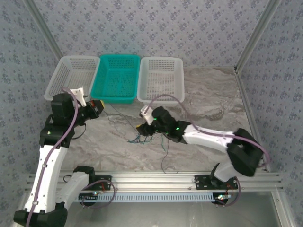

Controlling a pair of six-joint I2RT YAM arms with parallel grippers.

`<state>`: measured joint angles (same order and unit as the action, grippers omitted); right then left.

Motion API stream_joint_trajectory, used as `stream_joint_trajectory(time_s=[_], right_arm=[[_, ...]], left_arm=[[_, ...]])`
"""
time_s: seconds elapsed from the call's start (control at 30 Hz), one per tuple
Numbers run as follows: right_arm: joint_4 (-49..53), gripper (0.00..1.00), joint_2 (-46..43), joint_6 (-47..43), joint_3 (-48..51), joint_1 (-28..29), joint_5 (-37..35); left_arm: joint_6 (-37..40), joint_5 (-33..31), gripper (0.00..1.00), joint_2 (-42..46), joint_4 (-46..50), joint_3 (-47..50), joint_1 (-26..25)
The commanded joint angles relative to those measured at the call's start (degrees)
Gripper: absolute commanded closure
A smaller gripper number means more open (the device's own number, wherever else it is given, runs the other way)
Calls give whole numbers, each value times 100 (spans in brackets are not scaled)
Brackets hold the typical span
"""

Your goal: Untangle the cables

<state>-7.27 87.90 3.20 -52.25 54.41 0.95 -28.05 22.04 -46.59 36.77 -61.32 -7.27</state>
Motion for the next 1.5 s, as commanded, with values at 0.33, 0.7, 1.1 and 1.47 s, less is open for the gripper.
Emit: stream_joint_trajectory(time_s=[0.33,0.7,1.1,1.47], right_arm=[[885,48,1527,-769,-426,223,-700],[161,100,858,-848,643,-206,-658],[-1048,100,-2284,-1427,2189,-879,-1579],[-1850,100,-3253,-5293,2467,-1276,-2]], left_arm=[[268,-2047,100,279,995,-754,17],[94,-2540,100,474,1195,-996,481],[-96,-1596,96,761,868,315,765],[232,-56,47,1222,-380,1502,-175]])
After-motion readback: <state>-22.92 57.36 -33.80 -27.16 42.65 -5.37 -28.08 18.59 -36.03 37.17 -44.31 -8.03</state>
